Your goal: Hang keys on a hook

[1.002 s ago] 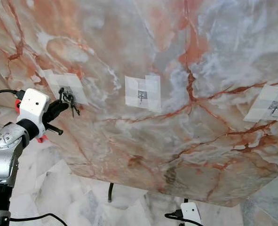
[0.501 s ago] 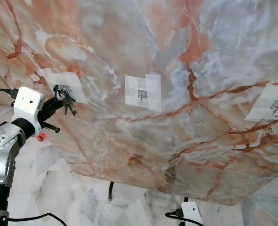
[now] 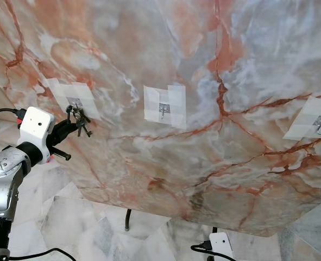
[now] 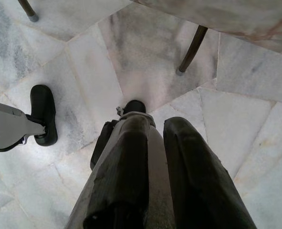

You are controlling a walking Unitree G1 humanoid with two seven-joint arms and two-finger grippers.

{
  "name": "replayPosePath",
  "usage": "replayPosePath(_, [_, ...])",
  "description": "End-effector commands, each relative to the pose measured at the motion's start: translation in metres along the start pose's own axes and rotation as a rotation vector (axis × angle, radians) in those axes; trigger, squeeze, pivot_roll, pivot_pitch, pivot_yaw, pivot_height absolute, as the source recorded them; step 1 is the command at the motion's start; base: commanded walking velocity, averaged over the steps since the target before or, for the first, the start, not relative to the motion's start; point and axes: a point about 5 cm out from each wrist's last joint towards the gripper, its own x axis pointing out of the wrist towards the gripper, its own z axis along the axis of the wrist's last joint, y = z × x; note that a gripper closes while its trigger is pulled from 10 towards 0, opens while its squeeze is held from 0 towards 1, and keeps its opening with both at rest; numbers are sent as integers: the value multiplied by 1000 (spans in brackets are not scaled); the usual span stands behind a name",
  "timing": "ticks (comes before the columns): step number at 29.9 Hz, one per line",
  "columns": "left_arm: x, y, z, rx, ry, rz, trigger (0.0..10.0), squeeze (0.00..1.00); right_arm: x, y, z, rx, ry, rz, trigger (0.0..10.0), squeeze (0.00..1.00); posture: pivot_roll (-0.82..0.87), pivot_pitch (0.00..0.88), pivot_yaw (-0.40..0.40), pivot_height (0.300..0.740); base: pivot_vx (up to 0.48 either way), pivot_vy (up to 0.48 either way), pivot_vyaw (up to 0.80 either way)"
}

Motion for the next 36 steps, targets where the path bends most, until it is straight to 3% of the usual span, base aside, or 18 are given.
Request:
replayPosePath(1, [-1,1,-2,-5,21,5,10000,0,0,1,-3,12,1,1,10000,0,-90,116,31,740,0,0,0])
replayPosePath(3, [-1,2,-5,0,36,13,10000,0,0,1,-3,12,1,1,10000,0,-90,117,31,740,0,0,0])
replayPosePath(12, [-2,27,-12,-14,85,241,10000,0,0,1,-3,12,2,5,10000,0,-92,119,31,740,0,0,0])
replayPosePath(17, [-2,28,-12,-27,82,245,10000,0,0,1,-3,13,2,5,10000,0,-92,118,30,740,0,0,0])
replayPosePath(26, [2,19,-9,-45,41,190,10000,0,0,1,-3,12,1,6,10000,0,-92,119,30,740,0,0,0])
replayPosePath(32, [1,11,-2,-51,-4,90,10000,0,0,1,-3,13,2,5,10000,0,-89,120,32,740,0,0,0])
replayPosePath(34, [-3,-9,9,-120,-72,-118,10000,0,0,1,-3,14,2,7,10000,0,-89,120,32,740,0,0,0])
replayPosePath(36, [-4,-14,14,-155,-91,-169,10000,0,0,1,-3,14,2,7,10000,0,-89,120,32,740,0,0,0])
